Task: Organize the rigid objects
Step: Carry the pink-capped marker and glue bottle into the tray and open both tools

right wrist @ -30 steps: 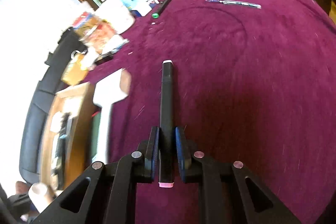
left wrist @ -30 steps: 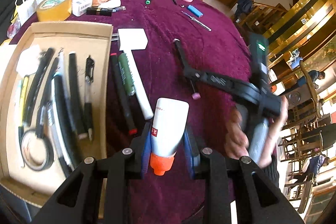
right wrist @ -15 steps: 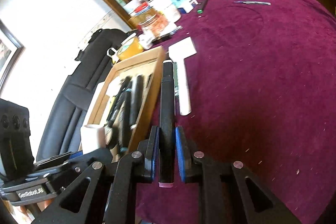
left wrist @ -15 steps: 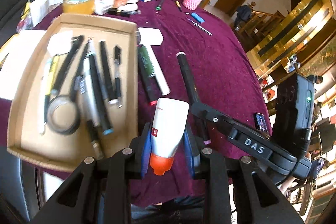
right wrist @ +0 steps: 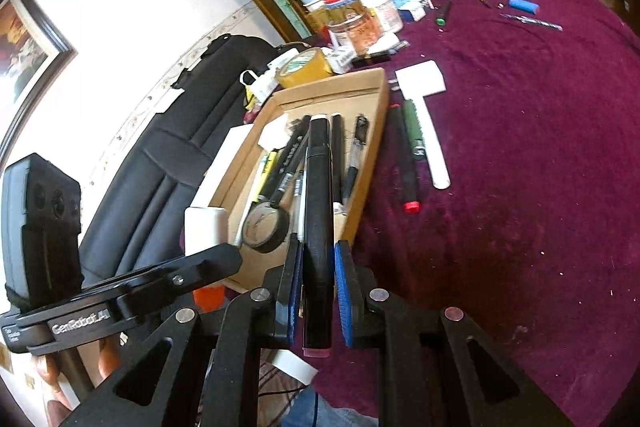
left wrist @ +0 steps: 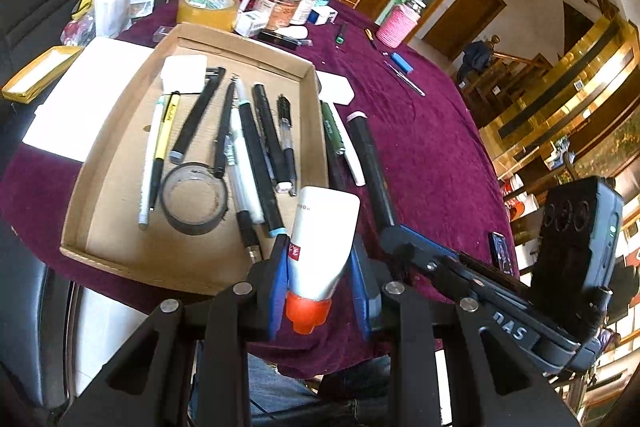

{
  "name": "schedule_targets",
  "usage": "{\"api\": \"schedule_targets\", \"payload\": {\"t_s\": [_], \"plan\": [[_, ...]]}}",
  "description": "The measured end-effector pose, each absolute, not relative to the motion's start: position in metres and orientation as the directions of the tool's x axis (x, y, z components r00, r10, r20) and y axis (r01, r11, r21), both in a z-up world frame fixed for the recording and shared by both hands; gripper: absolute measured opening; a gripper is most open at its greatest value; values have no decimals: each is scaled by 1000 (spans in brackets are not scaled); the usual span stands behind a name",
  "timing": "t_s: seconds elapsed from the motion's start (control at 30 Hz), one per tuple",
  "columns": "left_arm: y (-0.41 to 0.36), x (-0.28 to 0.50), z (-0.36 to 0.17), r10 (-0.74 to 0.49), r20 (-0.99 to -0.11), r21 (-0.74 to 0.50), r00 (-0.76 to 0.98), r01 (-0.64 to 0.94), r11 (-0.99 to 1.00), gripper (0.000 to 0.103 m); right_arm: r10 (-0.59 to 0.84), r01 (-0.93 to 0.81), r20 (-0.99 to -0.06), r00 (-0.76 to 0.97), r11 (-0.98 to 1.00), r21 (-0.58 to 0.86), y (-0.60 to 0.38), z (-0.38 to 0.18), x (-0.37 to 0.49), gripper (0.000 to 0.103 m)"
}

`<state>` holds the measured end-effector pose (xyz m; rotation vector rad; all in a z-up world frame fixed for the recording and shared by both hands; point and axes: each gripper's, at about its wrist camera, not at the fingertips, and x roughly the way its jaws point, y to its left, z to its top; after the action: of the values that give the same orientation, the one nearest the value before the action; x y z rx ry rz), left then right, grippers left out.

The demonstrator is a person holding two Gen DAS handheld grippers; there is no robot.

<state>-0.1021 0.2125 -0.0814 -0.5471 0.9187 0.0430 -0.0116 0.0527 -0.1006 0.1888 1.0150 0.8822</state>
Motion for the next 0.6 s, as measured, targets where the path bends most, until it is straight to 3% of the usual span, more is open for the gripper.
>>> {"api": "schedule_targets", "payload": {"t_s": [0.6], "plan": [[293, -86, -106, -152, -780, -462, 607, -394, 795, 27, 688, -601, -706, 166, 639, 480, 106, -115, 3, 16]]}}
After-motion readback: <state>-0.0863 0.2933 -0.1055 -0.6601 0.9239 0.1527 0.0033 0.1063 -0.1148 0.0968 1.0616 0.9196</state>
